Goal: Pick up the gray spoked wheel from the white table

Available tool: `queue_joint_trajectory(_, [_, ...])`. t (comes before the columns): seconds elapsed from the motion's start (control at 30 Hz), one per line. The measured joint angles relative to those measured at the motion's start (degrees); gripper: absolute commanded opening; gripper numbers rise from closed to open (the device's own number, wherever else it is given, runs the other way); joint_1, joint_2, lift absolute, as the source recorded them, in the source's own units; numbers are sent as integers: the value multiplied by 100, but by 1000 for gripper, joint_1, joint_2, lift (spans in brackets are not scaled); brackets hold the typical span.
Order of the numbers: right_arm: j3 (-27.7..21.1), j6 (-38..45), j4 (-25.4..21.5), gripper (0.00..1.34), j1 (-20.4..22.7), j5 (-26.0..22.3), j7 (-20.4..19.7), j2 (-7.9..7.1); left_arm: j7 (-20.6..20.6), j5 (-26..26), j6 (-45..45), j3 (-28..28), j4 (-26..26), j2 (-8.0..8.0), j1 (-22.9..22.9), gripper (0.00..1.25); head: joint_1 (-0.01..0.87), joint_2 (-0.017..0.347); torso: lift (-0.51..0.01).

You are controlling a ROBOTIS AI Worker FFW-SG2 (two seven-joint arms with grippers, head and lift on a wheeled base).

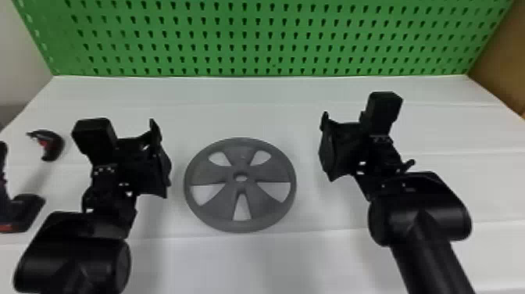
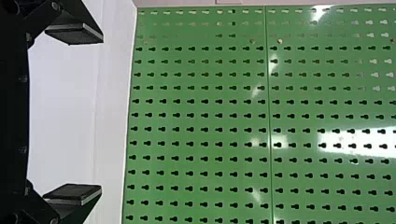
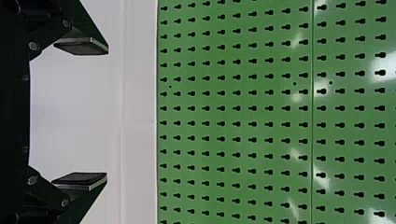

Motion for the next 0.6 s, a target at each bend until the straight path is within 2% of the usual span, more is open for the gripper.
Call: queue_joint_trajectory(0.6, [15,47,0,1017,-25,0,0,-13,0,-1,11,-2,0,0,-7,1100,765,2,-96])
